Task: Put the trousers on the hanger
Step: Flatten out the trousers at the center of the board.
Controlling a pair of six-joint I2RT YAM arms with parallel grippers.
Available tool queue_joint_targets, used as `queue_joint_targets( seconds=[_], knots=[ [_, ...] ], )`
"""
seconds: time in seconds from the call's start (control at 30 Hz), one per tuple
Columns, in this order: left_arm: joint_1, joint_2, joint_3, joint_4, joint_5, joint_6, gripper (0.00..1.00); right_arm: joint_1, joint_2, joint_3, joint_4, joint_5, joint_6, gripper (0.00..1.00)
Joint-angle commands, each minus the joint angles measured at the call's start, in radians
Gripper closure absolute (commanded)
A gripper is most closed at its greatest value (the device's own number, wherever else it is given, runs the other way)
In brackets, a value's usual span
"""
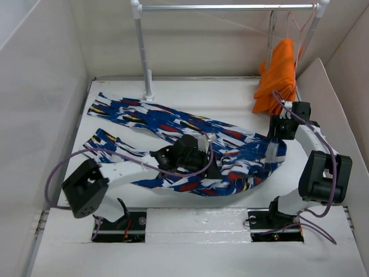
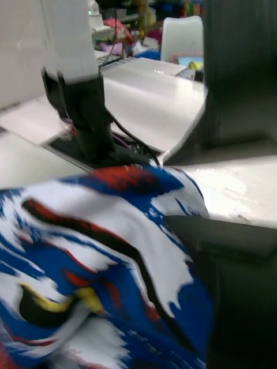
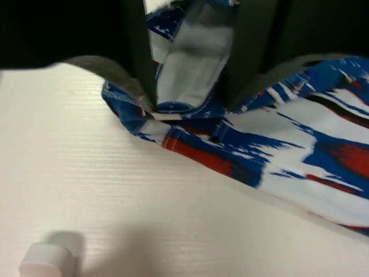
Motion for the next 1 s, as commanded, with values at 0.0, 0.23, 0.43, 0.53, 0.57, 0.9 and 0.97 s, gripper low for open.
queue_joint_targets(
  seconds=[0.0, 0.23, 0.43, 0.53, 0.57, 0.9, 0.97],
  knots=[
    [-0.023, 0.113, 0.018, -0.043, 0.111, 0.036, 0.60, 0.002, -0.025, 0.014, 0.039, -0.023, -0.058, 0.36],
    [-0.037, 0.144, 0.191, -0.212, 0.006, 0.093, 0.33, 0.002, -0.342, -0.124, -0.116, -0.084, -0.117, 0.36],
    [-0.189, 0.182, 0.456, -0.380, -0.171, 0.223, 0.40, -0.018, -0.684, -0.276, -0.221, -0.188, -0.064, 1.00],
    [-0.299, 0.281, 0.654, -0.512, -0.268, 0.314, 0.35, -0.018, -0.680, -0.258, -0.251, -0.208, -0.058, 0.96],
    [-0.318, 0.367, 0.696, -0.545, -0.299, 0.342, 0.34, -0.027, -0.672, -0.217, -0.264, -0.208, -0.064, 0.84],
    [-0.376, 0.653, 0.868, -0.540, -0.704, 0.498, 0.30, -0.072, -0.608, 0.116, -0.410, -0.323, 0.010, 0.56],
    [-0.376, 0.673, 0.857, -0.516, -0.731, 0.501, 0.30, -0.081, -0.573, 0.156, -0.390, -0.378, 0.047, 0.55]
  ],
)
